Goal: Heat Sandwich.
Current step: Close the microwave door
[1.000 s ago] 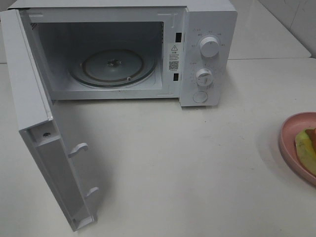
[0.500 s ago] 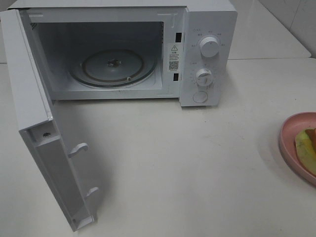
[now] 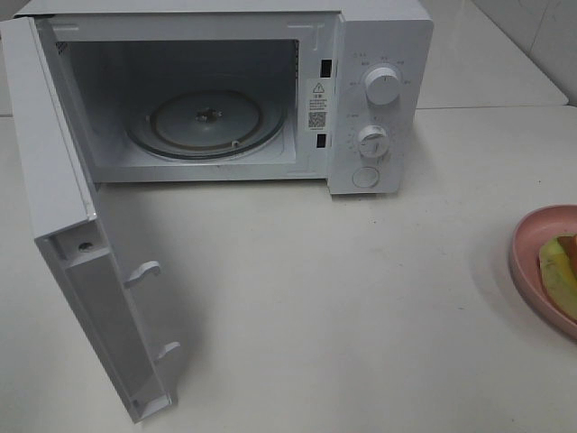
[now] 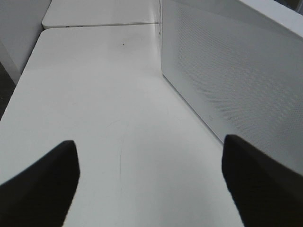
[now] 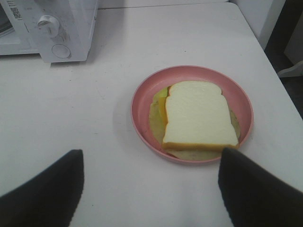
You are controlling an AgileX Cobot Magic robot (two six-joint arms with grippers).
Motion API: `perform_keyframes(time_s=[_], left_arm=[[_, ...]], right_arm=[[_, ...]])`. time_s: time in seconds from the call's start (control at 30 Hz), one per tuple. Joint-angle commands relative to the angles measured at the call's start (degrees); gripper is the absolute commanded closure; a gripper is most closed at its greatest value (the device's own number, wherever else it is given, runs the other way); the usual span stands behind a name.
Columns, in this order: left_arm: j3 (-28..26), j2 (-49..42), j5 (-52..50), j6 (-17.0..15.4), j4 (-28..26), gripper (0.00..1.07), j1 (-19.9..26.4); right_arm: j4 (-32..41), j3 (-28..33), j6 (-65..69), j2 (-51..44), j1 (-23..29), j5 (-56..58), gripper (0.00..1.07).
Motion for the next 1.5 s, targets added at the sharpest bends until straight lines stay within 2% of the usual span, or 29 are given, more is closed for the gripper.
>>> perform_keyframes(time_s=[0.03, 0.07, 0.1, 0.13, 0.17, 0.23, 0.27, 0.3, 0.33, 0.4, 0.6, 0.7, 0.73, 0.77, 0.9, 0.93, 1.03, 1.07, 1.33, 1.4, 1.47, 1.5], left_arm=[[-0.34, 3.32, -4.07, -0.46, 0.06, 0.48, 0.23], [-0.34, 4.47, -4.87, -0.46, 0.00, 0.54, 0.23], [-0.34, 4.47, -4.87, -0.46, 0.00, 0.54, 0.23], [-0.34, 5.61, -5.50, -0.46, 0.00, 0.60, 0.23], [-0.34, 8.02, -7.16, -0.46, -0.11, 0.70, 0.23], [-0.34, 10.26, -8.94, -0.46, -0.11, 0.79, 0.23], [-0.34, 10.26, -8.94, -0.46, -0.11, 0.79, 0.23], [-0.34, 11.63, -9.80, -0.46, -0.11, 0.84, 0.23], [-0.23, 13.92, -12.09, -0.46, -0.11, 0.96, 0.23], [0.17, 16.16, -14.61, -0.46, -0.11, 1.07, 0.23], [3.27, 20.74, -23.84, -0.46, -0.23, 1.07, 0.23], [6.88, 23.43, -33.06, -0.46, -0.40, 1.07, 0.23], [6.88, 23.43, -33.06, -0.46, -0.40, 1.07, 0.23], [9.00, 24.81, -37.99, -0.46, -0.52, 1.07, 0.23], [11.92, 26.81, -44.63, -0.46, -0.52, 1.07, 0.23], [13.75, 28.82, -49.96, -0.46, -0.52, 1.07, 0.23], [15.47, 31.23, -55.52, -0.46, -0.52, 1.07, 0.23], [16.79, 33.80, -60.56, -0.46, -0.52, 1.07, 0.23], [18.11, 45.66, -76.83, -0.52, -0.40, 1.07, 0.23], [18.11, 51.11, -83.42, -1.95, 0.92, 1.07, 0.23], [18.11, 54.32, -87.43, -4.13, 2.75, 1.07, 0.23], [18.11, 54.32, -87.43, -4.13, 2.75, 1.07, 0.23]], right_arm=[[0.06, 0.00, -0.63, -1.49, -0.46, -0.63, 0.32], [0.06, 0.00, -0.63, -1.49, -0.46, -0.63, 0.32], [0.06, 0.00, -0.63, -1.49, -0.46, -0.63, 0.32], [0.06, 0.00, -0.63, -1.49, -0.46, -0.63, 0.32], [0.06, 0.00, -0.63, -1.49, -0.46, -0.63, 0.32], [0.06, 0.00, -0.69, -1.49, -0.46, -0.63, 0.32], [0.06, 0.00, -0.69, -1.49, -0.46, -0.63, 0.32], [0.06, 0.00, -0.69, -1.49, -0.46, -0.63, 0.32], [0.06, 0.00, -0.69, -1.49, -0.46, -0.63, 0.32], [0.06, 0.00, -0.69, -1.49, -0.46, -0.63, 0.32], [0.06, 0.00, -0.69, -1.49, -0.46, -0.63, 0.32], [0.06, 0.00, -0.69, -1.49, -0.46, -0.63, 0.32], [0.06, 0.00, -0.69, -1.49, -0.46, -0.63, 0.32], [0.06, 0.00, -0.69, -1.49, -0.46, -0.63, 0.32], [0.06, 0.00, -0.69, -1.49, -0.46, -0.63, 0.32], [0.06, 0.00, -0.69, -1.49, -0.46, -0.63, 0.32], [0.06, 0.00, -0.69, -1.49, -0.46, -0.63, 0.32], [0.06, 0.00, -0.69, -1.49, -0.46, -0.63, 0.32], [0.06, 0.00, -0.69, -1.49, -0.46, -0.63, 0.32], [0.06, 0.00, -0.69, -1.49, -0.46, -0.63, 0.32], [0.06, 0.00, -0.69, -1.49, -0.46, -0.63, 0.32], [0.06, 0.00, -0.69, -1.49, -0.46, -0.63, 0.32]])
